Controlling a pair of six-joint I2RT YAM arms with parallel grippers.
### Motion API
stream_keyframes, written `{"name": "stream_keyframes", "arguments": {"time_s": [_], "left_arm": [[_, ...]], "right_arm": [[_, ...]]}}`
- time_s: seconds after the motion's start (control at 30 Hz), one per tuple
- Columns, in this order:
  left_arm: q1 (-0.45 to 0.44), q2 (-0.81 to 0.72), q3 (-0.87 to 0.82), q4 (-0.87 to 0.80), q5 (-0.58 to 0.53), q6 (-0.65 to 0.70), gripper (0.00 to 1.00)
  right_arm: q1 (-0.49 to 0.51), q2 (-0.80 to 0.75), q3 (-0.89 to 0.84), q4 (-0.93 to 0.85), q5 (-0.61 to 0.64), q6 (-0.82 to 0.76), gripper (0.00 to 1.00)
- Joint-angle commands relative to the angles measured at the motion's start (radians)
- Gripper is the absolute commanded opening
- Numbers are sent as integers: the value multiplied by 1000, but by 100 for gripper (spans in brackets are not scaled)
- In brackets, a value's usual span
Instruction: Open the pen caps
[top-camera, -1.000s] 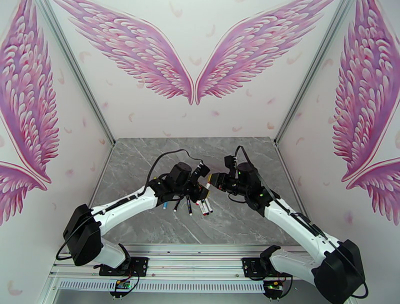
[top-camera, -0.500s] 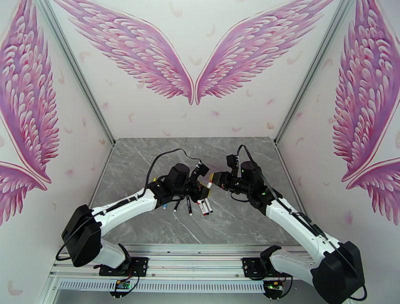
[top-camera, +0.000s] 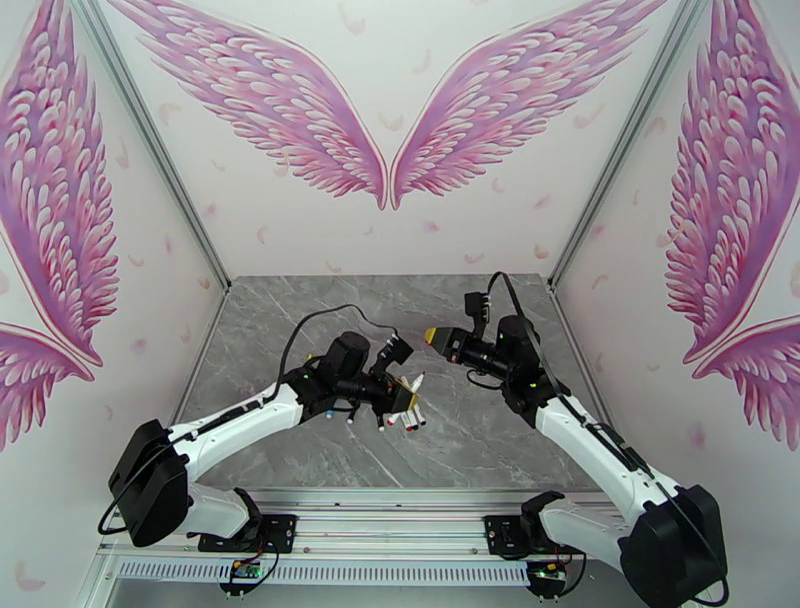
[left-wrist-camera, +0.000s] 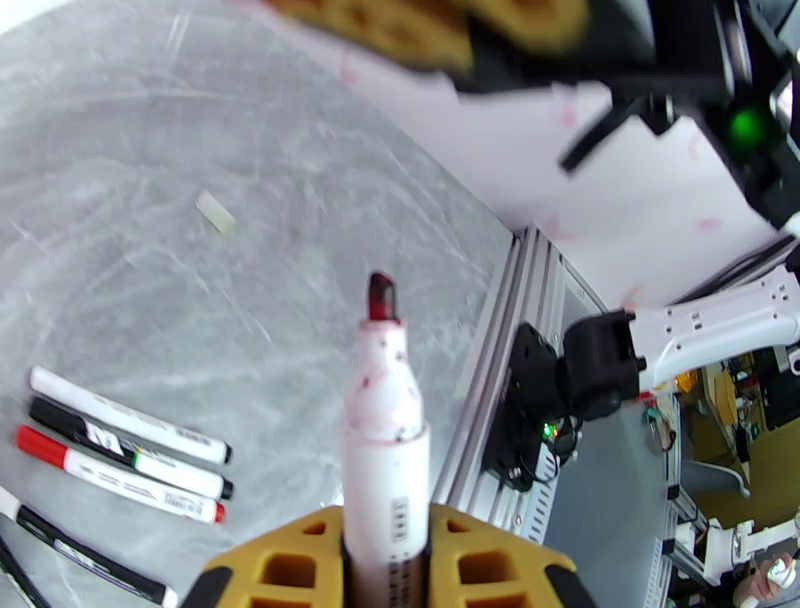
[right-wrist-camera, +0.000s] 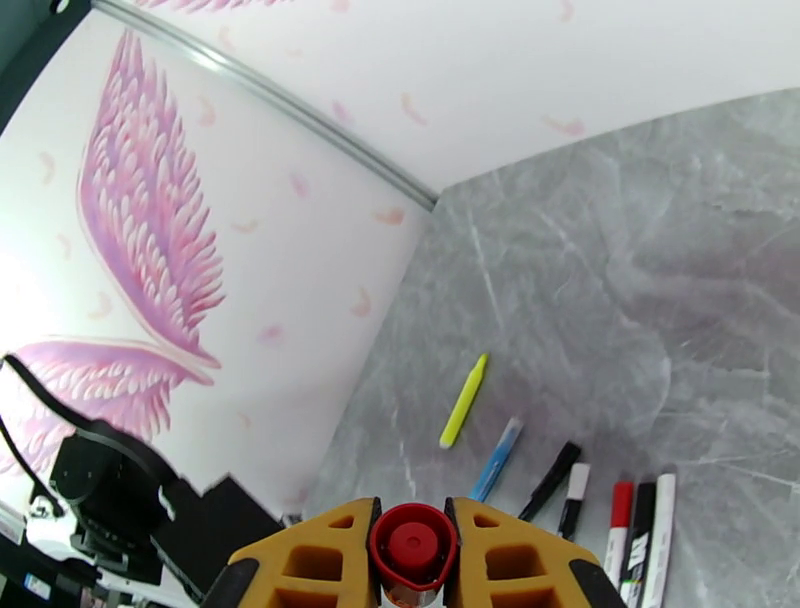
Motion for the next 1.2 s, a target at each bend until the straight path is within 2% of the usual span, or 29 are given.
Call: {"name": "stream_keyframes", "arguments": {"time_s": [0.0, 0.17, 0.3, 0.6, 0.93, 1.17], "left_arm": [[-15, -24, -6, -25, -58, 13, 0], [-19, -64, -31, 32, -133, -16, 0], [1, -93, -50, 42, -217, -36, 0], [140, -172, -119, 80, -220, -98, 0], [262, -272, -168, 34, -200, -85, 0], [320, -299, -189, 39, -167, -86, 0]], "right_arm": [[2, 6, 47, -14, 123, -13, 18], [-1, 17, 94, -152, 192, -84, 19], [0, 17, 144, -357, 193, -251, 21], [-14, -4, 120, -601, 364, -413, 22], [-51, 90, 156, -692, 463, -494, 23], [-82, 162, 171, -689, 476, -532, 23]]}}
